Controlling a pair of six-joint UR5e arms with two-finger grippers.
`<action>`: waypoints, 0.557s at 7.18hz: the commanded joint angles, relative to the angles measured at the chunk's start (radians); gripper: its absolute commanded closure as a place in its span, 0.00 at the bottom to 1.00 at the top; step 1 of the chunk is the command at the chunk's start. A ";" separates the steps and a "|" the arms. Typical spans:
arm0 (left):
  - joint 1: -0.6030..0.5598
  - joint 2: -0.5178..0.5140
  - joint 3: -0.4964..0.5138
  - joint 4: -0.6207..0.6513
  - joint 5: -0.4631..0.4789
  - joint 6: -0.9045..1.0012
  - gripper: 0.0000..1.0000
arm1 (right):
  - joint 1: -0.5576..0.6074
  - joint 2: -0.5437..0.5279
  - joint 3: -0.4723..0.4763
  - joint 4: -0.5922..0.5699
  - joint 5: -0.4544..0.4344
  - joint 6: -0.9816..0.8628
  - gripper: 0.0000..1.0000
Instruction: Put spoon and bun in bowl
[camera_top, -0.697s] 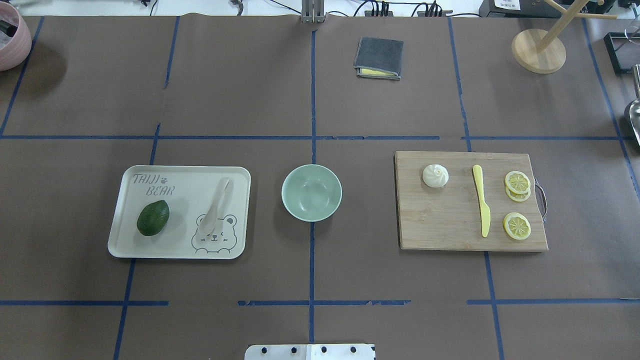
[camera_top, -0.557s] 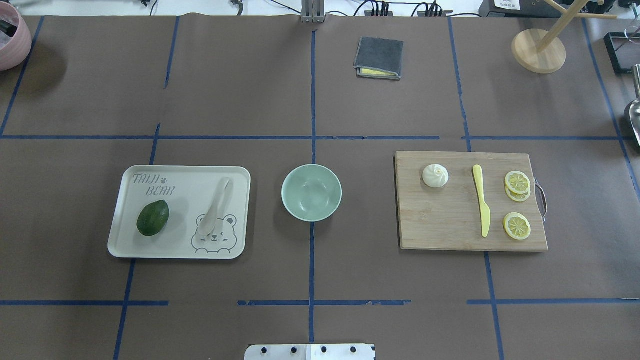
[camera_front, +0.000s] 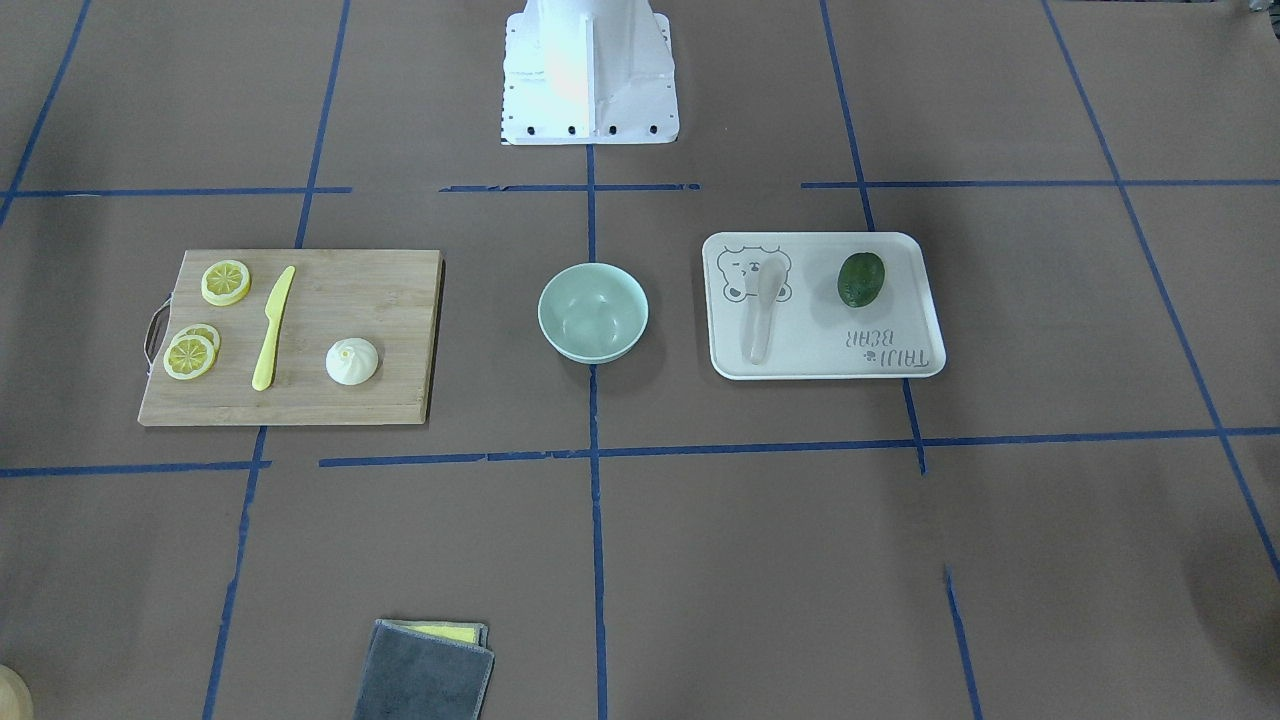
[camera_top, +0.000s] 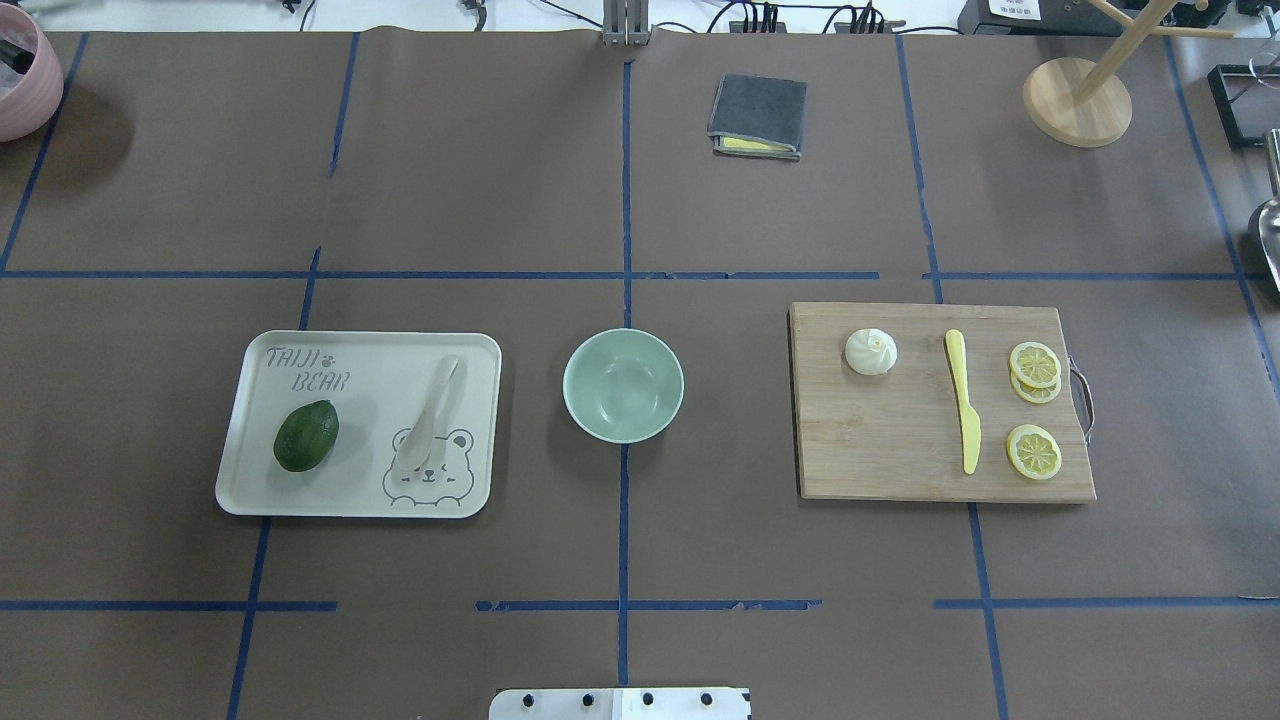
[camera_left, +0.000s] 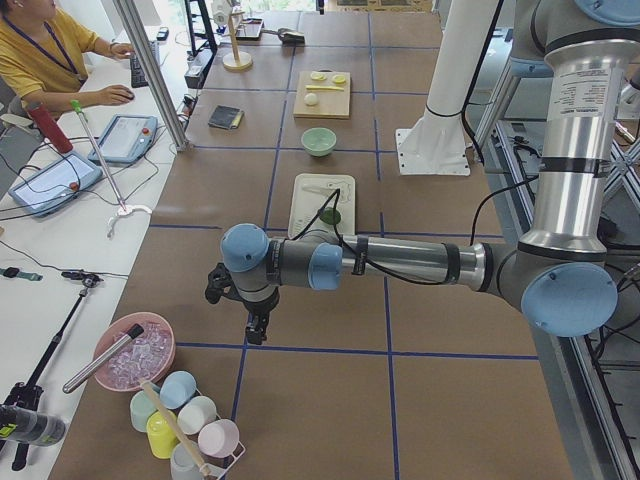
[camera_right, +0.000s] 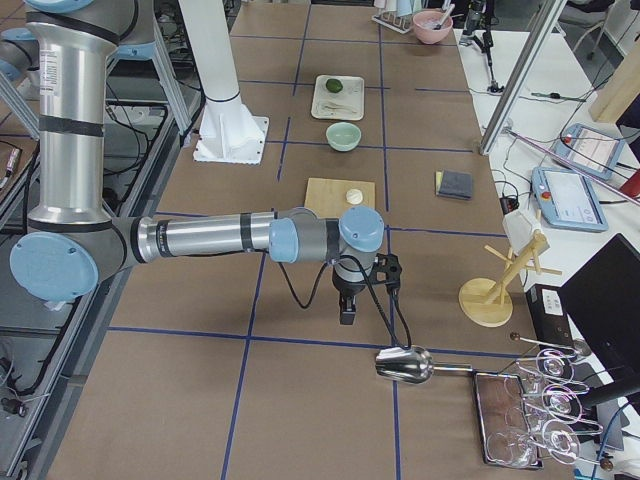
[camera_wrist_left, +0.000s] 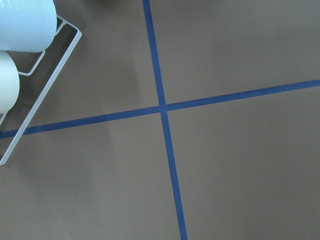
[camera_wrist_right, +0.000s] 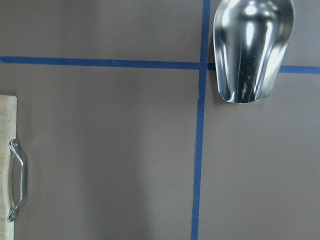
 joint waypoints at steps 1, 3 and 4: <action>0.001 0.000 -0.047 -0.033 -0.018 0.005 0.00 | -0.001 0.010 -0.003 0.002 0.007 0.003 0.00; 0.107 -0.001 -0.064 -0.158 -0.074 -0.024 0.00 | -0.001 0.007 0.000 0.002 0.026 0.004 0.00; 0.195 -0.006 -0.102 -0.209 -0.074 -0.083 0.00 | -0.001 0.006 0.000 0.002 0.058 0.004 0.00</action>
